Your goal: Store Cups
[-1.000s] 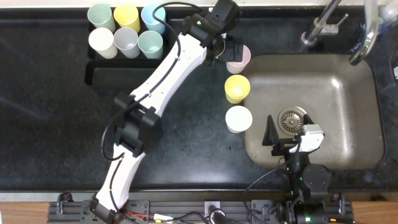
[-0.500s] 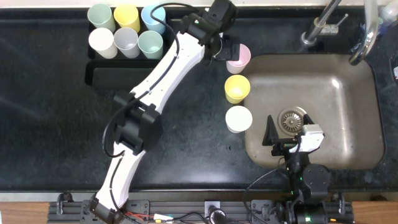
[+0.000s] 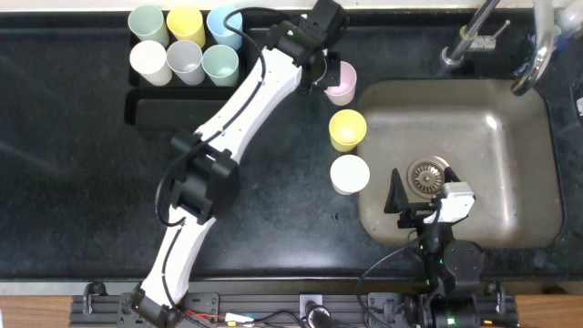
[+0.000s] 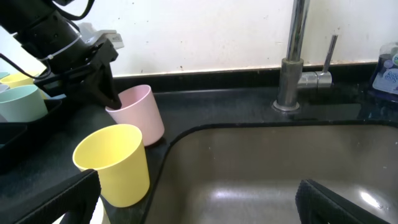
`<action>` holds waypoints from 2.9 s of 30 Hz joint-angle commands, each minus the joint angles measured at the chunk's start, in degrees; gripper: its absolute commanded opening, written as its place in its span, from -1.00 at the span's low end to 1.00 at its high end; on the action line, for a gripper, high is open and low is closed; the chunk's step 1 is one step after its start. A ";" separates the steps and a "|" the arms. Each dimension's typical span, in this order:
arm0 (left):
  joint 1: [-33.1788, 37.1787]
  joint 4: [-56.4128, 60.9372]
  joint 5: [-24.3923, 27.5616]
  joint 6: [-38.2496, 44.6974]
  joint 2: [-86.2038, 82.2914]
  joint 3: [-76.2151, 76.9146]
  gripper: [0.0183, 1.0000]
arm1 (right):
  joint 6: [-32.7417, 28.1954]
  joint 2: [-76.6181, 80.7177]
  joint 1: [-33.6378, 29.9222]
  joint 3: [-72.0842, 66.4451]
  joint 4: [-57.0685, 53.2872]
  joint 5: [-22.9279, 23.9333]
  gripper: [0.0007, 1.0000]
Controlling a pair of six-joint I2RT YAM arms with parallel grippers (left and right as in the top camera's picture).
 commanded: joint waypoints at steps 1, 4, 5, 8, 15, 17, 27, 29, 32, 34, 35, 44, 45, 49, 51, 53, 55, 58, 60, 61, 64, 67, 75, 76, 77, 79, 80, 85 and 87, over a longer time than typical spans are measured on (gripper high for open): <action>5.44 -0.48 -0.98 -0.15 -9.01 2.01 -0.96 | 0.04 -0.44 0.09 0.31 0.37 0.17 1.00; 10.14 -4.76 -0.94 -0.17 -15.89 1.99 -0.96 | 0.04 -0.44 0.09 0.31 0.37 0.17 1.00; 12.04 -7.56 -0.85 -0.20 -18.27 1.99 -0.96 | 0.02 -0.44 0.09 0.31 0.37 0.17 1.00; 18.03 -17.75 -0.83 -0.17 -25.09 1.79 -0.96 | 0.02 -0.44 0.09 0.31 0.37 0.17 0.99; 30.18 -24.55 -9.94 -0.22 -42.80 -15.23 -0.96 | 0.04 -0.44 0.09 0.31 0.37 0.17 1.00; 33.88 -16.59 -8.96 -0.22 -48.46 -27.47 -0.96 | 0.02 -0.44 0.09 0.31 0.37 0.17 0.99; 44.35 -1.27 -1.44 -2.93 -51.54 -50.97 -0.96 | 0.02 -0.44 0.09 0.31 0.37 0.17 1.00; 44.35 -0.37 -1.86 -2.97 -50.77 -50.97 -0.96 | 0.04 -0.44 0.09 0.31 0.37 0.17 0.99; 44.68 0.57 -1.79 -3.48 -49.29 -50.95 -0.96 | 0.02 -0.44 0.09 0.31 0.37 0.17 1.00; 44.96 0.87 -1.81 -3.63 -48.41 -50.95 -0.96 | 0.04 -0.44 0.09 0.31 0.37 0.17 1.00; 45.11 1.14 -1.79 -3.63 -48.11 -50.95 -0.96 | 0.02 -0.44 0.09 0.31 0.37 0.17 0.99; 46.84 5.09 -1.29 -3.89 -44.65 -50.95 -0.96 | 0.02 -0.44 0.09 0.31 0.37 0.17 0.99; 46.93 5.73 -1.29 -4.31 -44.28 -50.95 -0.96 | 0.04 -0.44 0.09 0.31 0.37 0.17 1.00; 47.19 8.68 -1.11 -4.28 -43.39 -50.95 -0.96 | 0.04 -0.44 0.09 0.31 0.37 0.17 0.99; 47.19 9.97 -0.90 -4.31 -42.84 -50.95 -0.96 | 0.04 -0.44 0.09 0.31 0.37 0.17 1.00; 47.19 10.27 -0.63 -4.66 -42.21 -50.93 -0.96 | 0.04 -0.44 0.09 0.31 0.37 0.17 0.99; 47.19 10.23 -0.66 -4.70 -41.48 -50.95 -0.96 | 0.04 -0.44 0.09 0.31 0.37 0.17 1.00; 47.19 10.23 -0.66 -4.70 -40.33 -50.95 -0.96 | 0.02 -0.44 0.09 0.31 0.37 0.17 1.00; 47.19 10.23 -0.72 -4.70 -39.89 -50.95 -0.96 | 0.02 -0.44 0.09 0.31 0.37 0.15 0.99; 47.19 10.25 -0.76 -4.68 -39.71 -50.95 -0.96 | 0.02 -0.44 0.09 0.31 0.37 0.17 0.99; 47.25 10.60 -0.94 -4.70 -39.26 -50.95 -0.96 | 0.02 -0.44 0.09 0.31 0.37 0.17 0.99; 47.32 10.62 -0.92 -4.68 -38.47 -50.95 -0.96 | 0.04 -0.44 0.09 0.31 0.37 0.15 1.00; 47.34 10.16 -1.16 -4.68 -35.76 -50.95 -0.96 | 0.04 -0.44 0.09 0.31 0.37 0.15 1.00; 47.34 10.25 -1.20 -4.68 -35.56 -50.95 -0.96 | 0.04 -0.44 0.09 0.31 0.37 0.17 0.99; 47.34 10.27 -1.44 -4.68 -35.50 -50.95 -0.96 | 0.02 -0.44 0.09 0.31 0.37 0.17 1.00; 47.34 10.23 -2.60 -4.68 -35.45 -50.95 -0.96 | 0.04 -0.44 0.09 0.31 0.37 0.17 1.00; 47.34 10.21 -2.86 -4.68 -35.45 -50.95 -0.96 | 0.02 -0.44 0.09 0.31 0.37 0.17 0.99; 47.34 10.21 -4.31 -4.66 -35.17 -50.95 -0.96 | 0.04 -0.44 0.09 0.31 0.37 0.17 1.00; 47.34 10.25 -4.63 -4.66 -34.97 -50.95 -0.96 | 0.04 -0.44 0.09 0.31 0.37 0.17 1.00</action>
